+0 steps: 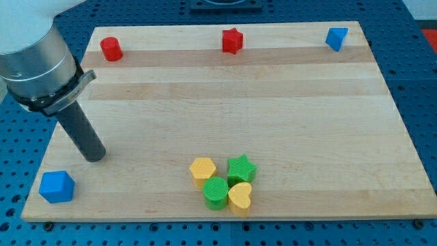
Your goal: Place the yellow hexagon to the bottom right of the red star
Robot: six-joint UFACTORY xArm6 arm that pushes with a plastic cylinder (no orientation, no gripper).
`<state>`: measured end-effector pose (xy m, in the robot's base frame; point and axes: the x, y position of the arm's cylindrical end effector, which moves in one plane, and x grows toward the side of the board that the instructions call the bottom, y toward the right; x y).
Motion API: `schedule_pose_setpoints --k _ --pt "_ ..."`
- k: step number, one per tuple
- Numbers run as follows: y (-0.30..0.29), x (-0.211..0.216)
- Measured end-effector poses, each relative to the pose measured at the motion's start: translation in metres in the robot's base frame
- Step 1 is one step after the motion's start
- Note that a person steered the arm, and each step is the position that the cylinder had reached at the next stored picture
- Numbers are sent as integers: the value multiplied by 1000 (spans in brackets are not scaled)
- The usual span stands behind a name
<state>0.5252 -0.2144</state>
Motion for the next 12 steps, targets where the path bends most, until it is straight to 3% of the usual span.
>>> schedule_pose_setpoints --k 4,6,7,8,12 --pt "6 0" --pt "42 68" --pt "43 68" --pt "115 63" --pt "132 63"
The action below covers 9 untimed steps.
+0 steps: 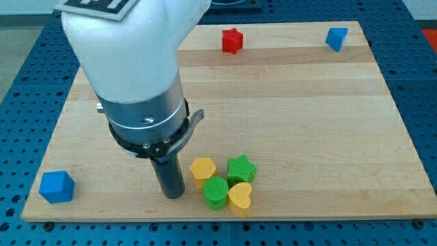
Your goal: Place the yellow hexagon to the bottom right of the red star
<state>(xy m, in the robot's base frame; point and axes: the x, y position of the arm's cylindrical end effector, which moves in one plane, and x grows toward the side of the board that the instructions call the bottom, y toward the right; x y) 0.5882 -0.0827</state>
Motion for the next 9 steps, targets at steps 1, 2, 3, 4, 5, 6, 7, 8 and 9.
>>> schedule_pose_setpoints --k 1,2,3,4,5,6,7,8,9 --pt "2 3" --pt "37 -14" --pt "87 -62" --pt "124 -104" --pt "123 -104" --pt "107 -104" --pt "98 -140" --pt "117 -188" --pt "166 -216"
